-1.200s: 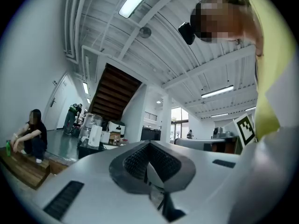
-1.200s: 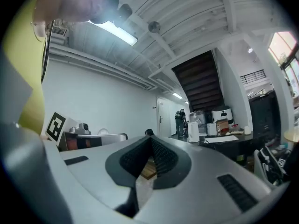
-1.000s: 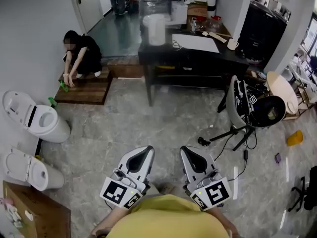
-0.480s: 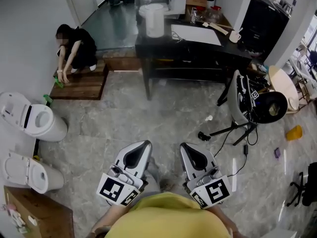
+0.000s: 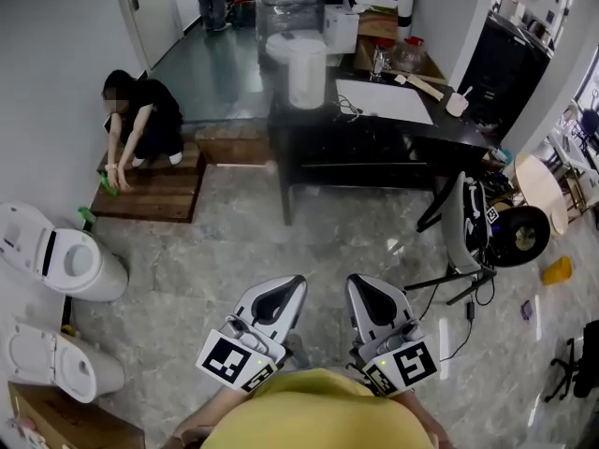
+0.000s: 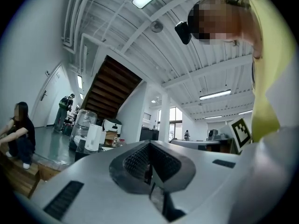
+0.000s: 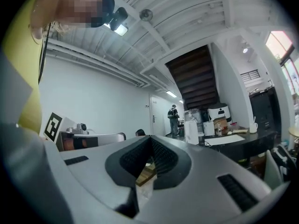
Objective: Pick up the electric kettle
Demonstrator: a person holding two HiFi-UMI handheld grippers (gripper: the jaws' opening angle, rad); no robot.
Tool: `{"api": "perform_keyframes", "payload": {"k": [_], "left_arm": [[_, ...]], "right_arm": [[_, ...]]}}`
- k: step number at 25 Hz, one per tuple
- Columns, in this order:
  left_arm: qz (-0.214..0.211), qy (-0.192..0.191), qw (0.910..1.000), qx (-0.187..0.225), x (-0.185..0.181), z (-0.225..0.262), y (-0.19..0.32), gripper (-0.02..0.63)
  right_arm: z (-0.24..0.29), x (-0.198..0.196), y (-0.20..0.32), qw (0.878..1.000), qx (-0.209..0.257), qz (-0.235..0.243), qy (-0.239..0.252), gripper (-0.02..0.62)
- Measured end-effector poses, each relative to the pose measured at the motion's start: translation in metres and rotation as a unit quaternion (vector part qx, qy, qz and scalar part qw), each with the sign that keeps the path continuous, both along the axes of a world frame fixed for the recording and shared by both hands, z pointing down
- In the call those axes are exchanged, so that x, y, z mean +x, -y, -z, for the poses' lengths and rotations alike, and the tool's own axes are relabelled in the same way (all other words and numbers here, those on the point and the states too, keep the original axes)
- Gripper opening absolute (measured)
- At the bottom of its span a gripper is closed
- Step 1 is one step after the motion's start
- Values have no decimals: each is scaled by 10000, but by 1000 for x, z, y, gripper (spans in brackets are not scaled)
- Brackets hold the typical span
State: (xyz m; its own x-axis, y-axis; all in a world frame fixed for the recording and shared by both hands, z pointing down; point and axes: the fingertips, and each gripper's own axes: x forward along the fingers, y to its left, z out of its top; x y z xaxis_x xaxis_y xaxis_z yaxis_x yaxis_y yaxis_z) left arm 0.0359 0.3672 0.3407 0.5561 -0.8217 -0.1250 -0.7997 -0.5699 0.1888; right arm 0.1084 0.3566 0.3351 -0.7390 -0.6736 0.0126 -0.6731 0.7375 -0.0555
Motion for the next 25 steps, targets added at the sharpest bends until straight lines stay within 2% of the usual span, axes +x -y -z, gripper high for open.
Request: {"api": "perform_keyframes", "payload": {"k": [11, 18, 25], "left_arm": [[-179, -136, 9995, -233, -31, -17, 52, 9], [-53, -176, 9995, -246, -45, -21, 99, 9], [69, -144, 9997, -195, -60, -15, 165, 9]], "right_arm": [[-19, -27, 50, 9992, -249, -300, -58, 17], [-23, -43, 100, 9996, -240, -146, -52, 17], [-17, -61, 172, 9998, -186, 31, -6, 17]]}}
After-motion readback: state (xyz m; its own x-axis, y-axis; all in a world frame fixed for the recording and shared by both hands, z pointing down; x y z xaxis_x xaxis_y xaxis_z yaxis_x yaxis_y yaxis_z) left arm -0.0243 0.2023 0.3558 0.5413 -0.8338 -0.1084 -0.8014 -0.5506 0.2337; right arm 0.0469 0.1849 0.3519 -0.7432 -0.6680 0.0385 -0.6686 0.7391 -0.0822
